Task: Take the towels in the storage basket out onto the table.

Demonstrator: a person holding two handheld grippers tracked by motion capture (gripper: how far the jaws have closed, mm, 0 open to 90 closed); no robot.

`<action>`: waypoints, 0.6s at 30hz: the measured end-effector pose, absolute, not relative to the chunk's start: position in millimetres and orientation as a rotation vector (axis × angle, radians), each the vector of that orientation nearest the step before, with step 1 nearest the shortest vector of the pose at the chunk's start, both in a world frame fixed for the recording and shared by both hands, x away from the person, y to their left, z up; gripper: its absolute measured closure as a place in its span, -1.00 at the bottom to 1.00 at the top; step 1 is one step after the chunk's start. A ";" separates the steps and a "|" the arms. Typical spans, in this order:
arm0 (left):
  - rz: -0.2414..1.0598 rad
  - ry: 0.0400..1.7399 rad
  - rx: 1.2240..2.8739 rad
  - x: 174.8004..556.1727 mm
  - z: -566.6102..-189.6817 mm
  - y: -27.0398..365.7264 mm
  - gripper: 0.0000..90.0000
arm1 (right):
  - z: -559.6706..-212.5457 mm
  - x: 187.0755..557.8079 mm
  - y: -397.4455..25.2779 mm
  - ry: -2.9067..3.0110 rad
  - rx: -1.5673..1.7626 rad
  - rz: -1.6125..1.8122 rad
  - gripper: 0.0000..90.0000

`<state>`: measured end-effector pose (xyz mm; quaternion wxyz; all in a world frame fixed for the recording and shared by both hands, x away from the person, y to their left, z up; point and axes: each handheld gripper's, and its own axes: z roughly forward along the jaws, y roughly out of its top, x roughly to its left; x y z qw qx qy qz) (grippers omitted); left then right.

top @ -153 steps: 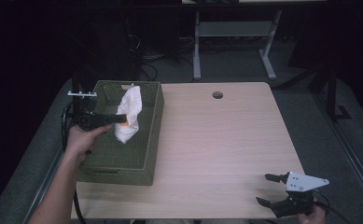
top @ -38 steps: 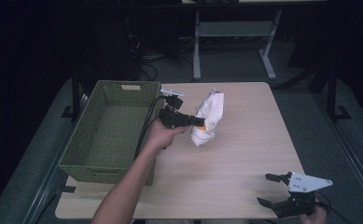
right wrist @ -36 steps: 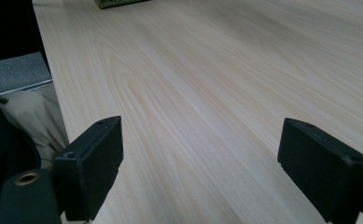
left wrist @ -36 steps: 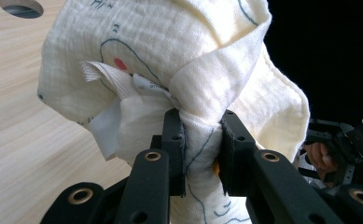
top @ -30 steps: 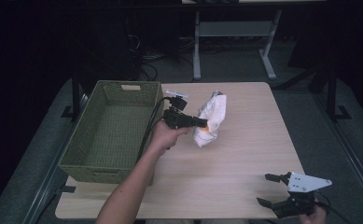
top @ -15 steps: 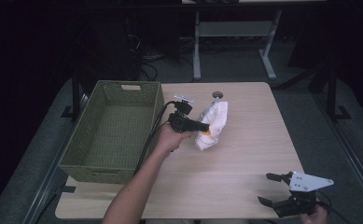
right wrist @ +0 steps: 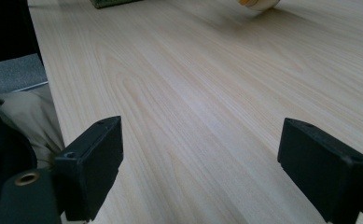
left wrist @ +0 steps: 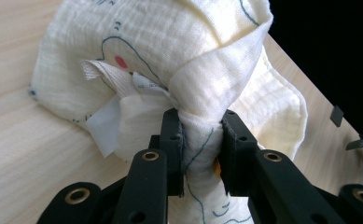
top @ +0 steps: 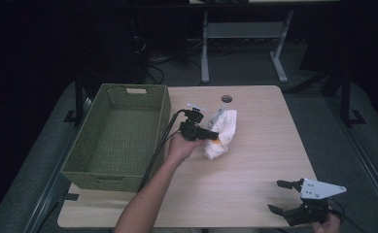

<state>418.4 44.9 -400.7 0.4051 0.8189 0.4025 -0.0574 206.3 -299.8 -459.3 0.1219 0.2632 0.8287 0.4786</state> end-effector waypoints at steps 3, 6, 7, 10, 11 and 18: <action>-0.130 1.034 2.076 417.3 -406.5 39.6 0.63 | -459.2 206.0 -299.9 2.419 0.765 1.398 -0.69; -0.132 1.032 2.090 416.5 -409.0 37.1 0.63 | -459.2 206.1 -299.7 2.419 0.766 1.398 -0.69; -0.121 1.043 2.103 416.4 -412.4 34.9 0.63 | -459.3 205.9 -299.4 2.421 0.765 1.397 -0.69; -0.122 1.055 2.103 416.1 -416.6 31.9 0.61 | -458.9 205.6 -299.5 2.419 0.758 1.397 -0.69; -0.126 1.052 2.115 416.1 -418.2 29.9 0.60 | -458.8 205.4 -299.6 2.419 0.757 1.397 -0.69; -0.126 1.090 2.116 416.6 -428.5 23.3 0.54 | -457.9 205.1 -300.0 2.417 0.754 1.403 -0.69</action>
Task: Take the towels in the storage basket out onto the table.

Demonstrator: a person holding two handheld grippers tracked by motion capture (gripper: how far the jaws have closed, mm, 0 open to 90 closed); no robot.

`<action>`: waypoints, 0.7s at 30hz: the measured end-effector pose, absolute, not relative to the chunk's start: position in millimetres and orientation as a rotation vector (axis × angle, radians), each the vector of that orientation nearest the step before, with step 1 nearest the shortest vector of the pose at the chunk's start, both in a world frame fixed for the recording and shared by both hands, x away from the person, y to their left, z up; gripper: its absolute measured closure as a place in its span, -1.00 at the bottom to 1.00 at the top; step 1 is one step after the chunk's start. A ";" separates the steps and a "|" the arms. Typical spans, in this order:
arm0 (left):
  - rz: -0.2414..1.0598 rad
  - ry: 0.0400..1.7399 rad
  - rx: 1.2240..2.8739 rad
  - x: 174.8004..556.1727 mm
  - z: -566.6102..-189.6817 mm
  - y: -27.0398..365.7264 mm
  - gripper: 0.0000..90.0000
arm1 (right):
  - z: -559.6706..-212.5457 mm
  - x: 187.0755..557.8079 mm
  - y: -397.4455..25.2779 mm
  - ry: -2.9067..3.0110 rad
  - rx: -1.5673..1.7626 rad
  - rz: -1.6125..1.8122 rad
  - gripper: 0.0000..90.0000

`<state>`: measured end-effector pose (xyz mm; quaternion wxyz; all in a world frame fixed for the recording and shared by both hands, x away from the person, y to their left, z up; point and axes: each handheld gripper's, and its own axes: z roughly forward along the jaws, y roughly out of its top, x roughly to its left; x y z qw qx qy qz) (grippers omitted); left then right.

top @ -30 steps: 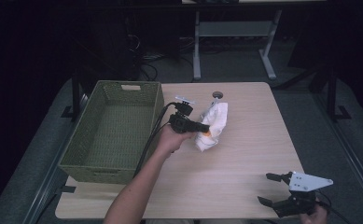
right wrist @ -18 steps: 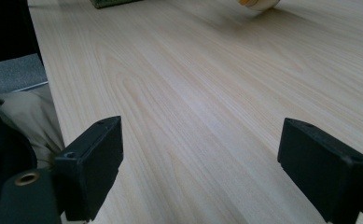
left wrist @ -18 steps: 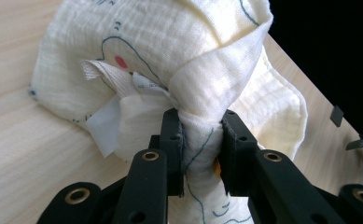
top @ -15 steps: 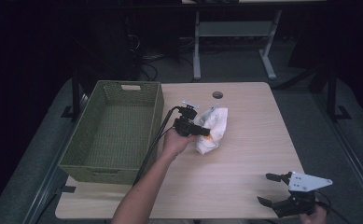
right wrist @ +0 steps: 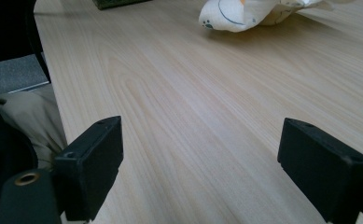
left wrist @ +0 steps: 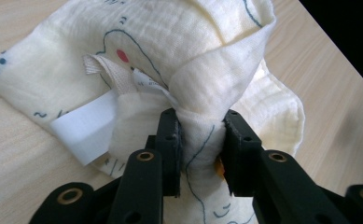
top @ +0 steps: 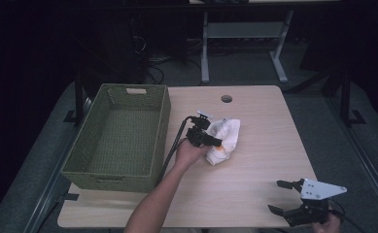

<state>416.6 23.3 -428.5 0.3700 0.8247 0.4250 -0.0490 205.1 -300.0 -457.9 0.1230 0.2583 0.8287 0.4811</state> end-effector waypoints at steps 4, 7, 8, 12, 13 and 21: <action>-0.116 1.095 2.124 416.5 -429.5 22.4 0.44 | -457.7 205.1 -300.8 2.414 0.754 1.404 -0.69; -0.110 1.096 2.125 415.5 -430.2 21.5 0.38 | -457.5 205.0 -300.8 2.413 0.754 1.404 -0.69; -0.106 1.094 2.125 415.1 -430.6 21.3 0.41 | -457.3 204.9 -300.7 2.413 0.755 1.405 -0.69; -0.108 1.089 2.129 413.9 -430.5 21.2 0.36 | -457.3 204.9 -300.3 2.411 0.752 1.405 -0.69; -0.110 1.085 2.123 413.2 -429.7 22.0 0.35 | -457.3 204.9 -300.2 2.413 0.753 1.404 -0.69; -0.035 1.027 2.125 405.1 -422.1 27.1 0.30 | -457.4 206.0 -299.9 2.413 0.754 1.405 -0.69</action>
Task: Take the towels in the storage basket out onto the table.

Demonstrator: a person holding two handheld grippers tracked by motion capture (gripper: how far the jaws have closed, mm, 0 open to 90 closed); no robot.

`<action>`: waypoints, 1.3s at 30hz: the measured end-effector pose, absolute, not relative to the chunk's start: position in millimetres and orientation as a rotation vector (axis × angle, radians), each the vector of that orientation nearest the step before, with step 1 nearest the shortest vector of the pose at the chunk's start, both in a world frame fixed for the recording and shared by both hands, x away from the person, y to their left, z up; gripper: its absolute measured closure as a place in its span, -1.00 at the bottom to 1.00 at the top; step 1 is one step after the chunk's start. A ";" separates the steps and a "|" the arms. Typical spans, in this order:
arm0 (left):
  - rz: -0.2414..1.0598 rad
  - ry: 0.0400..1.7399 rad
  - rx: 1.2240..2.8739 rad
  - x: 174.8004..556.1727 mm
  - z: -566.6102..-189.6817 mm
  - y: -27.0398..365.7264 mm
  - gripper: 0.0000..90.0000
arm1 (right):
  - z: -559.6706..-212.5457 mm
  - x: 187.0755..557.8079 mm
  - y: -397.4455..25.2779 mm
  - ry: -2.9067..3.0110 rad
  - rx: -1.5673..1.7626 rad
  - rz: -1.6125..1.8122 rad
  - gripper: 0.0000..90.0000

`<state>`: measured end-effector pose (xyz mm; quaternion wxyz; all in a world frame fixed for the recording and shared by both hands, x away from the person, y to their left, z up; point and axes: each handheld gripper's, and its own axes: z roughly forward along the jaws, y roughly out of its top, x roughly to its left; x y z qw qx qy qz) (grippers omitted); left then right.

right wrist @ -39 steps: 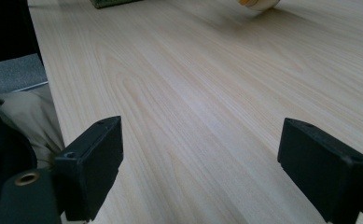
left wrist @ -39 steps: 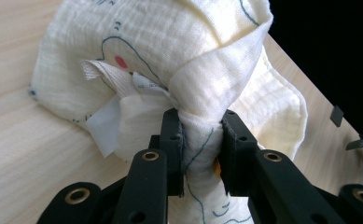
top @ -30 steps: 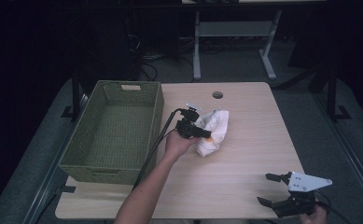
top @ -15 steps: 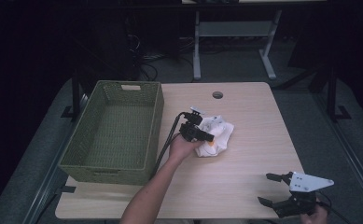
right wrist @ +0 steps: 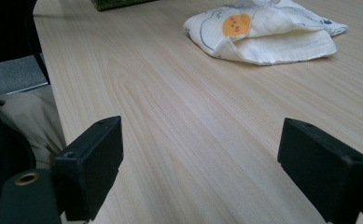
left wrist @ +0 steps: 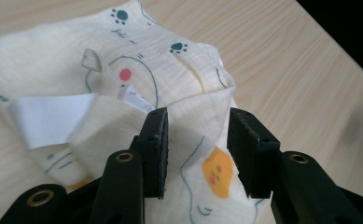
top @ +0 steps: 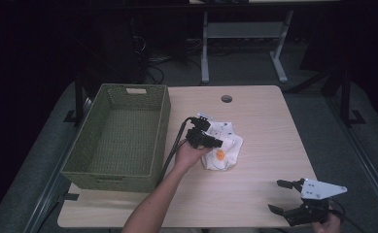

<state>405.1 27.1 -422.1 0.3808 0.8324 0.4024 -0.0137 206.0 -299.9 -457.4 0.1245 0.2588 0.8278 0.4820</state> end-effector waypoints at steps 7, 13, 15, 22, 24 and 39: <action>-0.027 0.991 2.101 394.5 -417.8 33.3 0.23 | -457.9 207.1 -298.1 2.423 0.757 1.395 -0.69; -0.011 0.982 2.083 388.5 -418.1 38.7 0.10 | -458.5 207.8 -298.4 2.415 0.765 1.396 -0.69; -0.023 0.983 2.054 386.0 -418.1 40.2 0.00 | -459.1 207.8 -297.7 2.423 0.769 1.384 -0.69; -0.025 0.937 2.053 374.3 -414.8 51.6 -0.09 | -459.9 208.9 -298.1 2.427 0.770 1.380 -0.69; -0.031 0.937 2.047 372.7 -415.0 53.3 -0.10 | -460.0 208.9 -298.2 2.427 0.772 1.380 -0.69; -0.027 0.902 1.998 355.1 -416.4 69.5 -0.22 | -463.3 210.7 -302.5 2.430 0.814 1.359 -0.69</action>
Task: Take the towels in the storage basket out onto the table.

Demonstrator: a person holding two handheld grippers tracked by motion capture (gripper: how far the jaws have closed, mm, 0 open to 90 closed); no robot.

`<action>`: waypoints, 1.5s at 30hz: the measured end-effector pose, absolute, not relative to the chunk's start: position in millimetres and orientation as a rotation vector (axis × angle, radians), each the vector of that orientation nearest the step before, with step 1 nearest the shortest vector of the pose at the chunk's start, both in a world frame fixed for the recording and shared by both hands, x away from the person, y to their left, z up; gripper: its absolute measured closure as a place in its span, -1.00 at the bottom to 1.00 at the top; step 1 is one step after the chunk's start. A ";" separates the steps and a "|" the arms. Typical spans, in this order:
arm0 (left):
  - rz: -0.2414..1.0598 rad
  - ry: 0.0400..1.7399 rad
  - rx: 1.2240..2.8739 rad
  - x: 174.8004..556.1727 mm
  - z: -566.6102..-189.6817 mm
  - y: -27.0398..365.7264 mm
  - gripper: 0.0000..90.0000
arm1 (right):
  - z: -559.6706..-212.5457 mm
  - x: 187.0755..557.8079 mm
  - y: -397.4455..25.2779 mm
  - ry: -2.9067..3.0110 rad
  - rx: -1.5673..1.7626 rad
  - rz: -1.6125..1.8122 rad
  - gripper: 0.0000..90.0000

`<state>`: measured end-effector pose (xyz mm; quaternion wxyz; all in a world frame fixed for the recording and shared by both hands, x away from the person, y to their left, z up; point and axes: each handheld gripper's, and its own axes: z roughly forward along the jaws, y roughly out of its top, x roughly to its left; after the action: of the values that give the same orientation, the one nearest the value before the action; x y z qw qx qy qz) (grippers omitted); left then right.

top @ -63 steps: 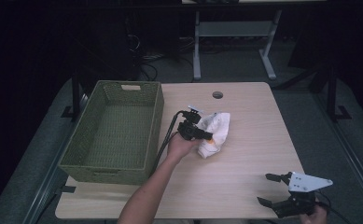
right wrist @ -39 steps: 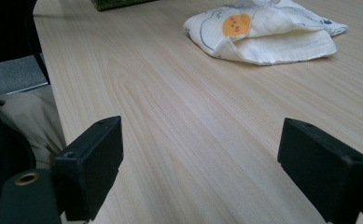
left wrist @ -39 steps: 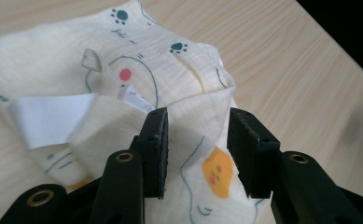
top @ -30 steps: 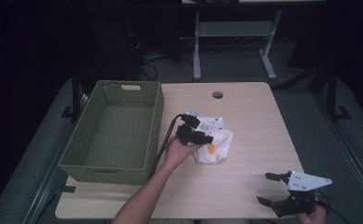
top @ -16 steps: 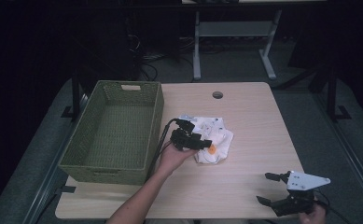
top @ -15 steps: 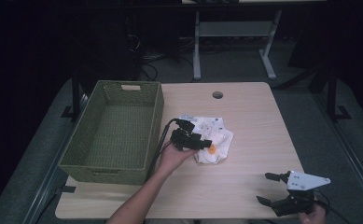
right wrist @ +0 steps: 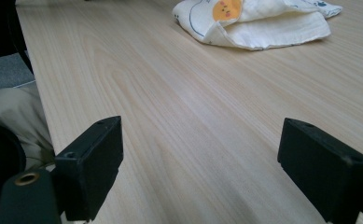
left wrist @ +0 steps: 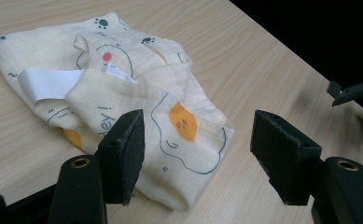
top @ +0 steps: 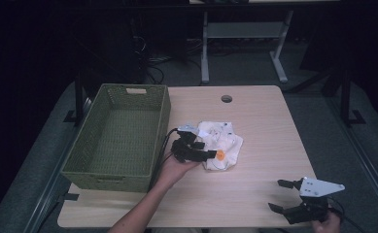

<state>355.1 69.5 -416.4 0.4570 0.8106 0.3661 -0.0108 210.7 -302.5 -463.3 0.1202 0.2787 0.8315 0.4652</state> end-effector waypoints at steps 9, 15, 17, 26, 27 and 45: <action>-0.028 0.886 1.999 342.7 -418.9 78.8 -0.25 | -464.5 209.5 -304.0 2.422 0.829 1.357 -0.69; -0.033 0.877 1.980 336.1 -419.2 85.0 -0.26 | -465.2 210.0 -304.6 2.420 0.836 1.351 -0.69; -0.022 0.866 1.986 332.4 -419.1 88.7 -0.26 | -465.3 209.8 -304.5 2.419 0.848 1.347 -0.69; -0.030 0.833 1.993 319.7 -420.6 91.1 -0.27 | -466.4 210.4 -305.9 2.420 0.860 1.341 -0.69; -0.034 0.831 1.986 316.9 -421.4 90.6 -0.27 | -466.4 210.4 -305.7 2.422 0.861 1.339 -0.69; -0.014 0.766 1.988 282.4 -433.3 89.6 -0.34 | -466.4 209.8 -305.0 2.423 0.855 1.335 -0.69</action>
<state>282.4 89.6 -433.3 0.4842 0.8165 0.3144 -0.0058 209.8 -305.0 -466.4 0.1229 0.2933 0.8304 0.4575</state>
